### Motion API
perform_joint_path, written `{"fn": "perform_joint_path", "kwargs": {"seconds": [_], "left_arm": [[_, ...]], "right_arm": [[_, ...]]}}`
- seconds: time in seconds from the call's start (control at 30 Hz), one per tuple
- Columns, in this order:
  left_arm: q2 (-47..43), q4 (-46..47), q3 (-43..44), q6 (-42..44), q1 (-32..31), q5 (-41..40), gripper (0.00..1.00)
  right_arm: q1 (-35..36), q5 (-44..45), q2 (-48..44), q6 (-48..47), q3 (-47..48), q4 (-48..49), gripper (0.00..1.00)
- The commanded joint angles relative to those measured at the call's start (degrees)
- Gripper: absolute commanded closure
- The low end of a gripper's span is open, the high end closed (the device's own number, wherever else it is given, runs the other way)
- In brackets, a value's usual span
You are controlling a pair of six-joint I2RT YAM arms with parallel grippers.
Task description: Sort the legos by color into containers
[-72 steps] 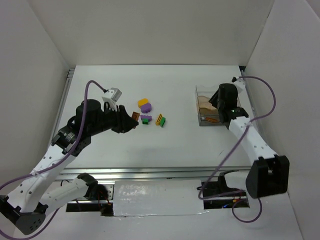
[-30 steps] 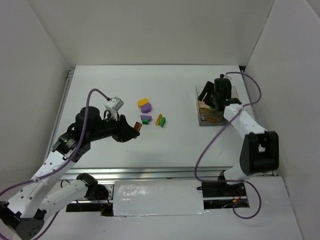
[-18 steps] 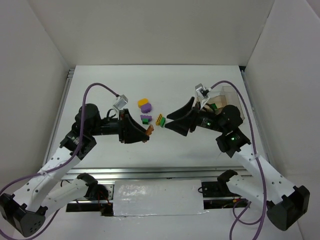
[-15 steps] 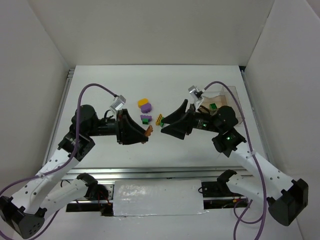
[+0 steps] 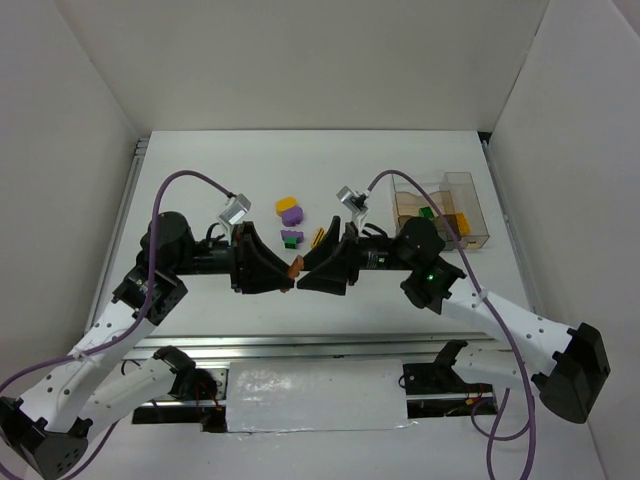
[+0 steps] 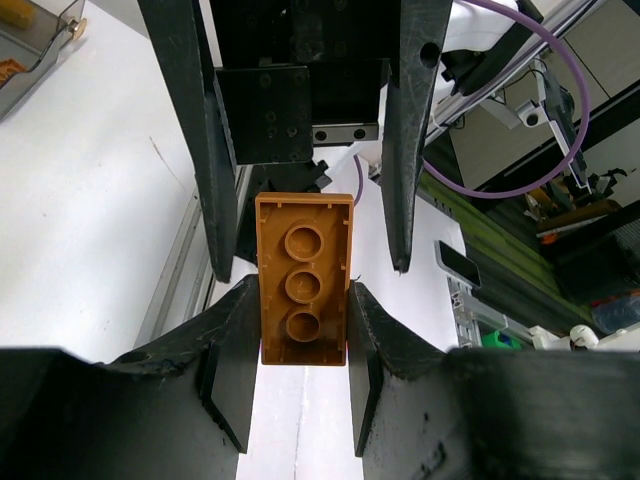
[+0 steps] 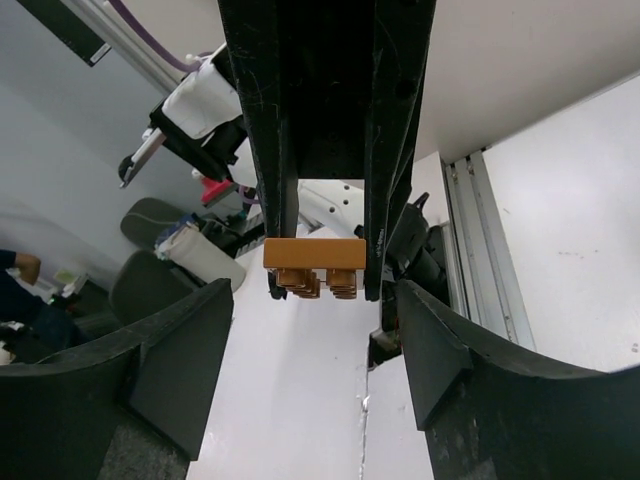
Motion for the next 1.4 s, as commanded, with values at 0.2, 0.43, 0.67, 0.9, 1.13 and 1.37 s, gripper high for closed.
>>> {"fn": "perform_joint_path", "kwargs": {"seconds": [0.2, 0.43, 0.67, 0.9, 1.13, 1.37], "left_arm": [[-0.60, 2.30, 0.80, 1.59, -0.28, 3.39, 1.00], [-1.04, 2.30, 0.45, 2.02, -0.37, 3.92, 1.00], [-0.69, 2.03, 0.71, 2.11, -0.28, 3.04, 1.00], [-0.42, 1.16, 1.06, 2.11, -0.28, -0.29, 0.01], [4.74, -25.39, 11.48, 9.57, 0.16, -21.00, 0.01], [4.77, -38.13, 14.69, 10.38, 1.91, -52.75, 0.00]], "right_arm": [[1.26, 3.11, 0.00, -2.50, 4.26, 1.20, 0.33], [1.26, 2.60, 1.22, -1.54, 5.15, 2.33, 0.45], [1.70, 1.10, 3.07, -0.57, 3.65, 6.11, 0.84], [1.44, 2.68, 2.28, -5.03, 1.37, 6.29, 1.00], [-6.28, 13.22, -0.70, -17.09, -3.27, -6.72, 1.00], [-21.84, 33.82, -3.61, -19.81, -8.39, -18.12, 1.00]]}}
